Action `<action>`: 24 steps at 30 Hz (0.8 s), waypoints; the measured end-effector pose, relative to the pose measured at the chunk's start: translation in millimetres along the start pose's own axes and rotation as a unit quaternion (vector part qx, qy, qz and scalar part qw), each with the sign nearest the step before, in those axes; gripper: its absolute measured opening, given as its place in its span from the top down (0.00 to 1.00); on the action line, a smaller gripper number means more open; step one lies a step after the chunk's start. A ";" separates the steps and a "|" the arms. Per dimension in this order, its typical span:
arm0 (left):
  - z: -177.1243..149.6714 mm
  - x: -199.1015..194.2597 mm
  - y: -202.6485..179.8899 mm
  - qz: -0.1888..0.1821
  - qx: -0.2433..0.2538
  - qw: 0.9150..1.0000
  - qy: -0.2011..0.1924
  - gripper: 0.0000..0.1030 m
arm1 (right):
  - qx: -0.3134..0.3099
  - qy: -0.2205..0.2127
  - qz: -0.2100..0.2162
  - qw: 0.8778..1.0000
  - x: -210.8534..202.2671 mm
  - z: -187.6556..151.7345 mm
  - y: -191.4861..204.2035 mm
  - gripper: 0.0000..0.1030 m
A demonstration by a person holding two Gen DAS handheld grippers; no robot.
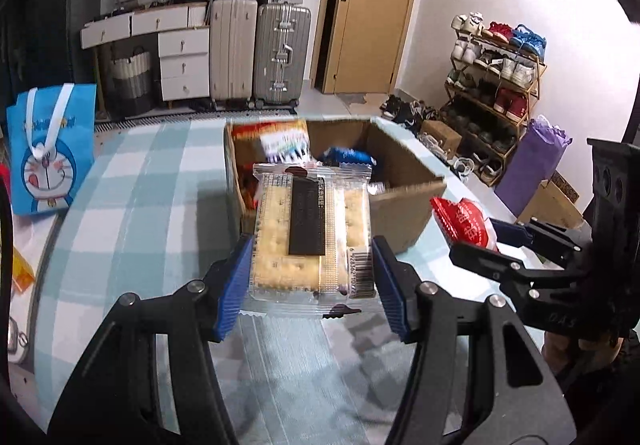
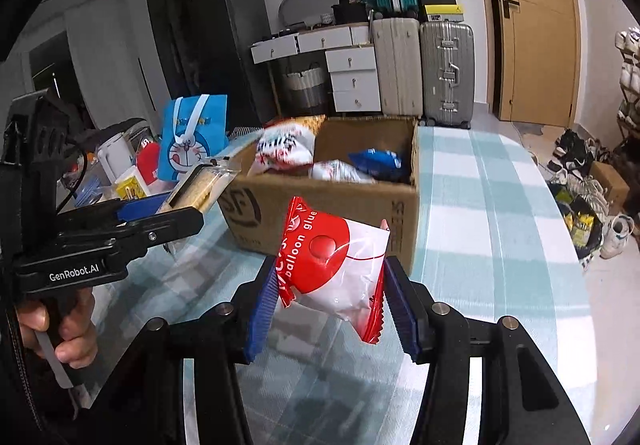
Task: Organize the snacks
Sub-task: 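Carry both held snacks into the cardboard box and open both grippers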
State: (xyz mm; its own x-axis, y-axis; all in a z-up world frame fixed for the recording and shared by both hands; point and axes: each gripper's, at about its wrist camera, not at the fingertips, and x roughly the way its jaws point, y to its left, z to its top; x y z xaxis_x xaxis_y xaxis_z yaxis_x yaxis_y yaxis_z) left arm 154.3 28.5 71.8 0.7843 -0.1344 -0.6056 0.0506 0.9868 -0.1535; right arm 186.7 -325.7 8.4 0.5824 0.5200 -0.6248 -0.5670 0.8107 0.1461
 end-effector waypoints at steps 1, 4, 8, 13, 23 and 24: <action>3.7 0.1 1.4 -0.001 -0.001 1.000 -0.002 0.46 | 0.000 -0.001 0.002 1.000 0.3 2.0 -0.4 0.49; 12.4 -0.4 2.1 -0.003 -0.003 1.000 -0.003 0.46 | -0.005 -0.006 0.000 1.000 -0.2 8.6 0.5 0.49; 22.6 3.4 0.5 -0.005 0.001 1.000 -0.007 0.46 | -0.010 -0.012 -0.008 1.000 1.0 16.9 0.4 0.49; 38.1 16.1 -5.2 -0.002 0.007 1.000 -0.012 0.46 | -0.004 -0.013 -0.007 1.000 9.1 26.6 -3.8 0.49; 69.9 55.4 -13.6 0.008 0.027 1.000 -0.009 0.46 | -0.010 -0.020 -0.019 1.000 40.8 47.2 -8.4 0.49; 71.2 59.6 -13.8 0.008 0.031 0.999 -0.010 0.46 | -0.008 -0.022 -0.017 1.000 42.9 48.5 -8.7 0.49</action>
State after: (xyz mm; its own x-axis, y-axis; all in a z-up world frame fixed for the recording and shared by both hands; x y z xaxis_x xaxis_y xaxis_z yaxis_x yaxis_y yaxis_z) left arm 244.4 13.2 93.4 0.7976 -0.1169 -0.5917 0.0748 0.9926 -0.0953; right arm 244.9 -297.4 17.6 0.6264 0.5028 -0.5957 -0.5554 0.8241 0.1116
